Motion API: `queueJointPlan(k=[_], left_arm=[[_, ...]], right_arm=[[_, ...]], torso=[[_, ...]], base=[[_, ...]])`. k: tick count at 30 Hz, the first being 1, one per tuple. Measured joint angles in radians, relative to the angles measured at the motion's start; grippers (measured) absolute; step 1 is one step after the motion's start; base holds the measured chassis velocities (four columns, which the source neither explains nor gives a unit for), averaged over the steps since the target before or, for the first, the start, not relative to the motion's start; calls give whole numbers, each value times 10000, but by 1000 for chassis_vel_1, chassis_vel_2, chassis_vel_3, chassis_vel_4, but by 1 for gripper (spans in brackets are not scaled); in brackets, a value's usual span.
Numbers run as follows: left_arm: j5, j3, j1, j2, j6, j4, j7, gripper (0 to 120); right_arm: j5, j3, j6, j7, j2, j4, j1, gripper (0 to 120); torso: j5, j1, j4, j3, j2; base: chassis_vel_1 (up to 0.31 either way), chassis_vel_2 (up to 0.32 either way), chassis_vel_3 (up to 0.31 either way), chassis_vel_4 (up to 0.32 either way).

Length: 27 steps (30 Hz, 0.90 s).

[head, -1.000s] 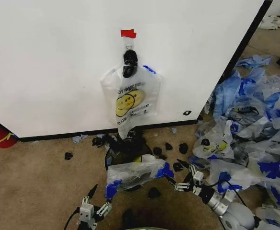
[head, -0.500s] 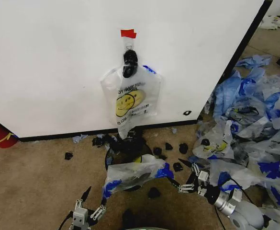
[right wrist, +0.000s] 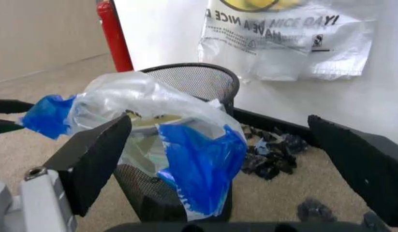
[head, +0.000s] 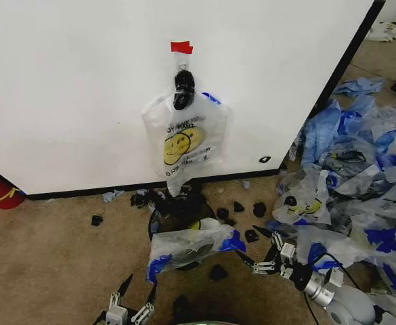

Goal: Pick up the garbage bag from the wall and place it over the trash bin.

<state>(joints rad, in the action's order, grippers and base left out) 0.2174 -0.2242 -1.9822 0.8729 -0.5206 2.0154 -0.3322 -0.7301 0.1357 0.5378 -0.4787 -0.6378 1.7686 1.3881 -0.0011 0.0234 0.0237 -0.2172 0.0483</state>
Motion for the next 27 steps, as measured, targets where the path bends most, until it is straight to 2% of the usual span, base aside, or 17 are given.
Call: queueJointPlan(k=[6,9,14,18,19,20,23,25,26,27], left_arm=[[-197,-638,-737,68,-237,46,-65,81],[-131,-992,-1015,51,-329,327,-101,81],[555,-1240,-545,-302,-72,963,-225,80],[1880,-1249,1024,-1335,447,1525,-397,82],[2196,-1247,1388,-1688,544,1616,-437,83],[2196,-1247,1388,-1688,544,1616,-437,83],[3016,-1566,1809,-2462,750,2087,-450,82],[3571,-1899,1885,-3024,911,2544,-350,84],[3571,-1899,1885,-3024,911,2544,-350,84],[3734,-1929,2031,-3290,993,2678,-275,84]], right_arm=[[-28,49,-1,-24,109,93,20,100],[-65,151,-1,-54,80,154,41,100],[-202,741,-31,2,-245,536,273,100],[-589,1559,-115,712,-470,1447,570,100],[-725,1771,-131,941,-490,1706,623,100],[-725,1771,-131,941,-490,1706,623,100],[-1034,1930,-318,1495,-471,2194,418,100],[-1263,1904,-525,1786,-372,2465,85,100],[-1263,1904,-525,1786,-372,2465,85,100],[-1309,1967,-580,1868,-324,2578,41,100]], torso=[[-1,0,-2,0,0],[2,0,-4,0,0],[4,0,-3,0,0],[-2,1,0,-1,0],[-7,1,8,-1,1],[-7,1,8,-1,1],[2,1,9,-2,1],[10,1,-17,-3,1],[10,1,-17,-3,1],[3,1,-12,-3,1]], base=[[0,0,0,0],[0,0,0,0],[0,0,0,0],[0,0,0,0],[0,0,0,0],[0,0,0,0],[0,0,0,0],[0,0,0,0],[0,0,0,0],[0,0,0,0]])
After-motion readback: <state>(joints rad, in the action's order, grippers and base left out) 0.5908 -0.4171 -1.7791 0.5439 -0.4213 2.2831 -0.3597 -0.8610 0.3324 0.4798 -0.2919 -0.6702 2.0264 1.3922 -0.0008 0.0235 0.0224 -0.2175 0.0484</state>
